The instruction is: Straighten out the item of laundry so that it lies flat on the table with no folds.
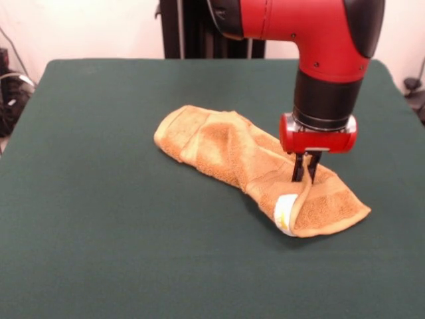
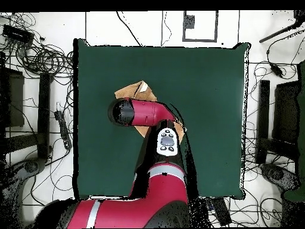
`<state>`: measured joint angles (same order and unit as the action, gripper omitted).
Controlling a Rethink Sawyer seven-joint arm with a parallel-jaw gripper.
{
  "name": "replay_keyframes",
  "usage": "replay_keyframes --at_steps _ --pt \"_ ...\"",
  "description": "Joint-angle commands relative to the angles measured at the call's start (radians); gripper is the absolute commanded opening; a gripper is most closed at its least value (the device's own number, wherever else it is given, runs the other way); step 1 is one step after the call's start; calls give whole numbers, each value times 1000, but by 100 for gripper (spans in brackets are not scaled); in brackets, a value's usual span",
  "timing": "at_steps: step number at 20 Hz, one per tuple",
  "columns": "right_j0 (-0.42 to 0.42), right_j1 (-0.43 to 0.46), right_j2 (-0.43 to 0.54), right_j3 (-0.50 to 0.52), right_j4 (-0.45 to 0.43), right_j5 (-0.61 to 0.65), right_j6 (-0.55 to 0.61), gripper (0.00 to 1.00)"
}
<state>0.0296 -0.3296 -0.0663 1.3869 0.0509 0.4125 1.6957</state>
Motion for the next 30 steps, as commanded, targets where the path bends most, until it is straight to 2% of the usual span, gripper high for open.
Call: replay_keyframes --at_steps 1,18,30 --pt "51 11 30 -57 53 115 200 0" --pt "24 3 62 -73 -5 158 98 0" --pt "1 26 78 -148 -44 235 4 0"
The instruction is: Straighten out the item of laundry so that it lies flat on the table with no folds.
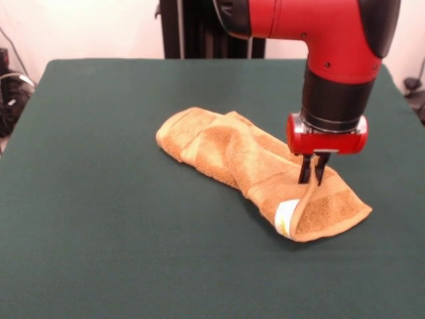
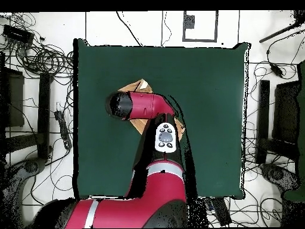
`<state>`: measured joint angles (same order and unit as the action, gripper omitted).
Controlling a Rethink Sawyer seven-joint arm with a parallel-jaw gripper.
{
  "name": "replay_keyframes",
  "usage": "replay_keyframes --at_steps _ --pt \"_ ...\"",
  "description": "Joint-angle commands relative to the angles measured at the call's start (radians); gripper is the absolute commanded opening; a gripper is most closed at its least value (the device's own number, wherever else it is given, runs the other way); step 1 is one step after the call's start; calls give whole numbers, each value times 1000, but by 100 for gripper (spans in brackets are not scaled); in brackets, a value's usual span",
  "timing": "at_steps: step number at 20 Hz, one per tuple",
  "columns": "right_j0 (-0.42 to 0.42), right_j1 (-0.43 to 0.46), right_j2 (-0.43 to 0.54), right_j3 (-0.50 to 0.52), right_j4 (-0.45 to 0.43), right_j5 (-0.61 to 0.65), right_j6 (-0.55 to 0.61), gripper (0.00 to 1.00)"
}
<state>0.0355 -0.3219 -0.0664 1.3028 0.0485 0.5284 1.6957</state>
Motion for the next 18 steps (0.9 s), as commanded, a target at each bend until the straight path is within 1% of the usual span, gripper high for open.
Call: replay_keyframes --at_steps 1,5,9,12,18 --pt "-4 19 79 -70 -44 126 -1 0" --pt "-10 19 77 -98 -52 166 -20 0" --pt "-25 13 76 -95 -60 181 -30 0" --pt "-40 10 76 -109 -85 193 -73 0" --pt "-68 13 92 -149 -126 227 -111 0"
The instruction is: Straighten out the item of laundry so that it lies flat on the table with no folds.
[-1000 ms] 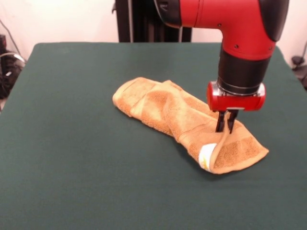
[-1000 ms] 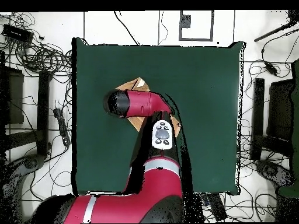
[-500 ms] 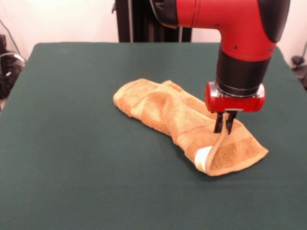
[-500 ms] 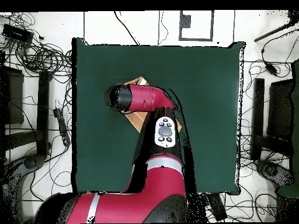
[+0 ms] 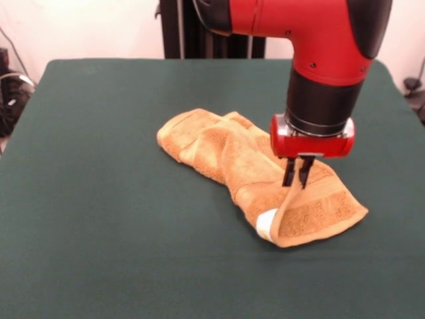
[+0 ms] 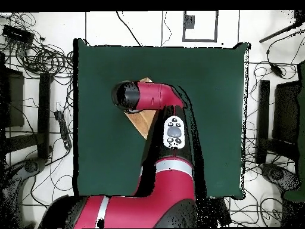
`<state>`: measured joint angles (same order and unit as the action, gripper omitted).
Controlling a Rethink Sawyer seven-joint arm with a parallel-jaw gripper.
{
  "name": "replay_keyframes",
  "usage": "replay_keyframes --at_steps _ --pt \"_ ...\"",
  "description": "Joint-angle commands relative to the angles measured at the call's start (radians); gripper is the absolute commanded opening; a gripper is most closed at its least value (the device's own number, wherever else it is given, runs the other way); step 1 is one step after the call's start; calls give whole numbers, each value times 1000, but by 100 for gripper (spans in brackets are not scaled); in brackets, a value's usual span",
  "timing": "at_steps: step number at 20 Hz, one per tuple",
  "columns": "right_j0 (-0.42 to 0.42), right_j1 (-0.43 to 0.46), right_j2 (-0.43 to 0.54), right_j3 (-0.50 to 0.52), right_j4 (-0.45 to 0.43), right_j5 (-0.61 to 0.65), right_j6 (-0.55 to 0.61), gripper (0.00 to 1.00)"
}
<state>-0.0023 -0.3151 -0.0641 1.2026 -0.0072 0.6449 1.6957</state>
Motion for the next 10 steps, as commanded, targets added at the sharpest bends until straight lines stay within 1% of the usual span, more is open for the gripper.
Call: replay_keyframes --at_steps 1,10 --pt "-36 6 94 -50 -77 114 -115 0" --pt "-54 8 130 -94 -147 162 -179 0"
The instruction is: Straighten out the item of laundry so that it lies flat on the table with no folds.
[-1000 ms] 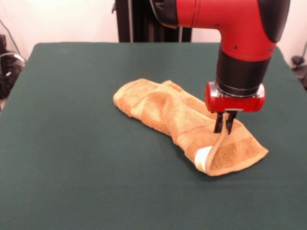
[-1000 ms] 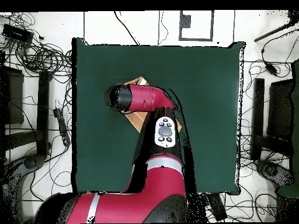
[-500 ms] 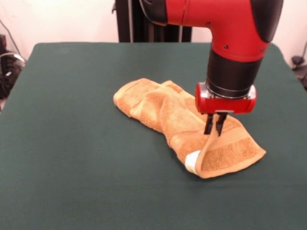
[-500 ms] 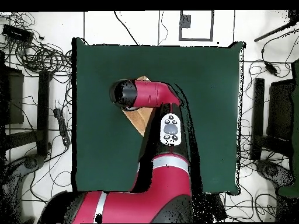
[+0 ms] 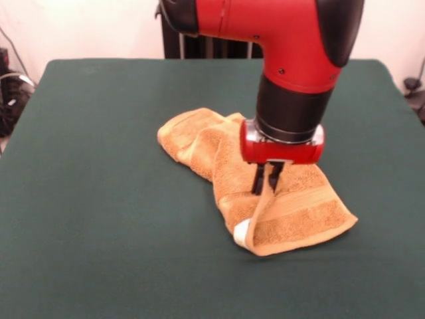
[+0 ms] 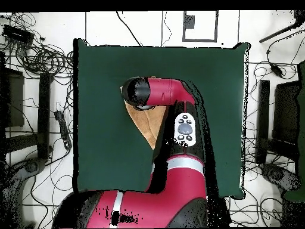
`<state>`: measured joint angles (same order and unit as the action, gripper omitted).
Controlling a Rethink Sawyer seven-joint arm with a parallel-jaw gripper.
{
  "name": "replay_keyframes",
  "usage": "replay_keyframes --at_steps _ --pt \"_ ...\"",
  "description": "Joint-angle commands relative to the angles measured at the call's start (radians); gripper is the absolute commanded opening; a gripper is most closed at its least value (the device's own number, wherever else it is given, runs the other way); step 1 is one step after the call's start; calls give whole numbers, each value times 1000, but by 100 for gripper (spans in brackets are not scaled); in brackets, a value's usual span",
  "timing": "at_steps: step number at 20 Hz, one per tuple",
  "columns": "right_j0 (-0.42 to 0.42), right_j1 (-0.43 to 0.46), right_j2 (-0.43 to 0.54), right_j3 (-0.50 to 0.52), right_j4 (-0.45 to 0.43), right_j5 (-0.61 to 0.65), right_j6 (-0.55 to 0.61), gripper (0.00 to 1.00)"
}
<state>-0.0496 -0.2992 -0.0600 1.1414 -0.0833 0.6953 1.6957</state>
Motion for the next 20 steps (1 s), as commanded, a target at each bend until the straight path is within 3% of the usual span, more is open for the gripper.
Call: replay_keyframes --at_steps 1,20 --pt "-10 -7 132 -38 -78 120 -188 0" --pt "-34 -13 194 -111 -185 278 -256 0"
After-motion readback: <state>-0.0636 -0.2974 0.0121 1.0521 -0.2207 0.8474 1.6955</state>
